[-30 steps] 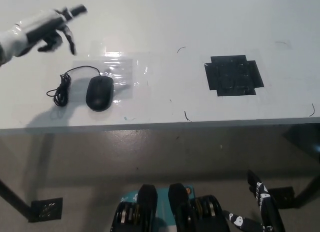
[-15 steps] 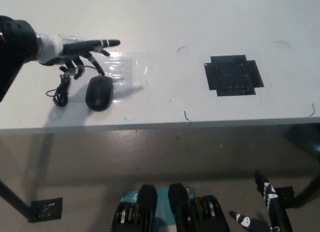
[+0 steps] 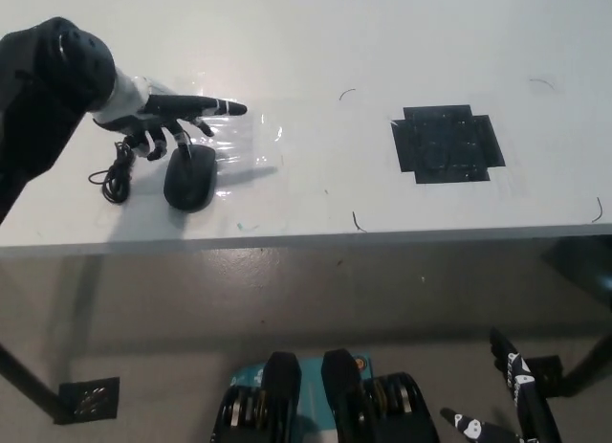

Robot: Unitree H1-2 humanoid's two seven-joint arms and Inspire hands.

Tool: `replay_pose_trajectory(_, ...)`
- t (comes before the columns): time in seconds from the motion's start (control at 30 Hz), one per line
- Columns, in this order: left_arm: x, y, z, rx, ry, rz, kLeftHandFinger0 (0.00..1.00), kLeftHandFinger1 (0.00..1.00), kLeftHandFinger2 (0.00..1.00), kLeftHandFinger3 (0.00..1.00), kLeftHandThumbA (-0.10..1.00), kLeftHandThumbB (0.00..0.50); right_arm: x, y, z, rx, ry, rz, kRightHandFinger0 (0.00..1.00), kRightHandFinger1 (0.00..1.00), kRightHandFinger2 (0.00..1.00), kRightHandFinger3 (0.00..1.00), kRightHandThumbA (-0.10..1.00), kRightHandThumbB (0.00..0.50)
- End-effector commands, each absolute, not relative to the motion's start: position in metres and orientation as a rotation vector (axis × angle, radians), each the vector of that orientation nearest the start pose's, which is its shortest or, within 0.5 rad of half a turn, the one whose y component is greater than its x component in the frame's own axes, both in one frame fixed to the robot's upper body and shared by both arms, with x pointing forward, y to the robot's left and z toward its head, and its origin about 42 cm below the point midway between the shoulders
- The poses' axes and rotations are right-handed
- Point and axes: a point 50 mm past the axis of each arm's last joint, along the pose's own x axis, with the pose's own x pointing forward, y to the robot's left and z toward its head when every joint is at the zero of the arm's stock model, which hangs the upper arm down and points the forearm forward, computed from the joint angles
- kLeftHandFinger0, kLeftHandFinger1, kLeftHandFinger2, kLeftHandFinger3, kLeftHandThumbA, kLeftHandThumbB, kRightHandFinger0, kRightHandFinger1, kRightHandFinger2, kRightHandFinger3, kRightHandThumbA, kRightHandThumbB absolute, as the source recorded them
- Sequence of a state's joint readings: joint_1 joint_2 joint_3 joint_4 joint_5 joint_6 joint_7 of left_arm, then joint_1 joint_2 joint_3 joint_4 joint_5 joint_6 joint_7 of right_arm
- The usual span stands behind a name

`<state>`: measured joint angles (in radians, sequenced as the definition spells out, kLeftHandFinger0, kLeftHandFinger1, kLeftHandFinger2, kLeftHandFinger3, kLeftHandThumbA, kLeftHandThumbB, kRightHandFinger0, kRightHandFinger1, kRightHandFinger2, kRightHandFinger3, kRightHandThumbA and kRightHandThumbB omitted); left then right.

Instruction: The robot uses left hand to click on the left button of the black mouse, which is placed on the left area of the table

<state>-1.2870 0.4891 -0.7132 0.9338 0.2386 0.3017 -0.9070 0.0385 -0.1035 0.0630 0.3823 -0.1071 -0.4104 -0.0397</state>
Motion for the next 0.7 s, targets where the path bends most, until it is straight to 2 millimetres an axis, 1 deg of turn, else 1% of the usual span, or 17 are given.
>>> replay_pose_trajectory(0.0,0.578,0.254,0.416,1.239,0.496,-0.675,0.04,0.24,0.61,1.0,1.0,0.469,0.252,-0.245,0.024,-0.223,-0.059,0.045,1.0,1.0,1.0,1.0,1.0,0.324)
replay_pose_trajectory(0.07,0.58,0.256,0.421,1.223,0.498,-0.639,0.1,0.44,0.78,1.0,1.0,0.466,0.252,-0.246,0.024,-0.224,-0.062,0.045,1.0,1.0,1.0,1.0,1.0,0.322)
replay_pose_trajectory(0.1,0.58,0.258,0.425,1.244,0.472,-0.639,0.18,0.51,0.84,1.0,1.0,0.443,0.252,-0.246,0.024,-0.223,-0.063,0.048,1.0,1.0,1.0,1.0,1.0,0.32)
replay_pose_trajectory(0.17,0.58,0.258,0.43,1.255,0.433,-0.633,0.15,0.49,0.74,1.0,1.0,0.413,0.253,-0.246,0.024,-0.22,-0.063,0.05,1.0,1.0,1.0,1.0,1.0,0.317)
replay_pose_trajectory(0.2,0.581,0.26,0.431,1.253,0.425,-0.63,0.14,0.51,0.89,1.0,1.0,0.414,0.253,-0.246,0.023,-0.222,-0.061,0.049,1.0,1.0,1.0,1.0,1.0,0.316)
replay_pose_trajectory(0.23,0.583,0.262,0.432,1.242,0.441,-0.627,0.09,0.46,0.74,1.0,1.0,0.444,0.252,-0.246,0.023,-0.223,-0.058,0.051,1.0,1.0,1.0,1.0,1.0,0.319)
replay_pose_trajectory(0.27,0.584,0.263,0.433,1.237,0.456,-0.624,0.03,0.4,0.57,1.0,1.0,0.455,0.252,-0.246,0.023,-0.225,-0.057,0.051,1.0,1.0,1.0,1.0,1.0,0.329)
replay_pose_trajectory(0.3,0.584,0.264,0.435,1.224,0.492,-0.608,0.0,0.41,0.6,1.0,1.0,0.483,0.252,-0.246,0.023,-0.221,-0.06,0.052,1.0,1.0,1.0,1.0,1.0,0.333)
replay_pose_trajectory(0.33,0.585,0.265,0.437,1.211,0.509,-0.606,0.0,0.32,0.4,1.0,1.0,0.493,0.252,-0.246,0.023,-0.22,-0.061,0.052,1.0,1.0,1.0,1.0,1.0,0.338)
replay_pose_trajectory(0.37,0.584,0.266,0.441,1.209,0.51,-0.612,0.0,0.25,0.33,1.0,1.0,0.499,0.252,-0.246,0.023,-0.221,-0.06,0.049,1.0,1.0,1.0,1.0,1.0,0.34)
replay_pose_trajectory(0.4,0.584,0.266,0.445,1.216,0.508,-0.615,0.0,0.24,0.36,1.0,1.0,0.5,0.251,-0.246,0.023,-0.222,-0.059,0.046,1.0,1.0,1.0,1.0,1.0,0.342)
replay_pose_trajectory(0.43,0.584,0.268,0.447,1.217,0.519,-0.605,0.0,0.24,0.45,1.0,1.0,0.5,0.251,-0.246,0.023,-0.222,-0.058,0.046,1.0,1.0,1.0,1.0,1.0,0.343)
replay_pose_trajectory(0.47,0.584,0.27,0.449,1.211,0.539,-0.591,0.04,0.31,0.59,1.0,1.0,0.5,0.251,-0.246,0.022,-0.222,-0.058,0.047,1.0,1.0,1.0,1.0,1.0,0.343)
replay_pose_trajectory(0.57,0.586,0.272,0.452,1.218,0.516,-0.59,0.11,0.39,0.71,1.0,1.0,0.5,0.252,-0.247,0.024,-0.225,-0.054,0.049,1.0,1.0,1.0,1.0,1.0,0.35)
replay_pose_trajectory(0.6,0.585,0.272,0.451,1.229,0.512,-0.605,0.17,0.47,0.81,1.0,1.0,0.5,0.252,-0.247,0.025,-0.228,-0.053,0.051,1.0,1.0,1.0,1.0,1.0,0.35)
replay_pose_trajectory(0.63,0.586,0.272,0.451,1.231,0.514,-0.608,0.19,0.52,0.86,1.0,1.0,0.5,0.252,-0.248,0.025,-0.232,-0.054,0.05,1.0,1.0,1.0,1.0,1.0,0.349)
replay_pose_trajectory(0.67,0.586,0.271,0.45,1.224,0.519,-0.603,0.18,0.51,0.84,1.0,1.0,0.5,0.252,-0.248,0.025,-0.234,-0.055,0.049,1.0,1.0,1.0,1.0,1.0,0.349)
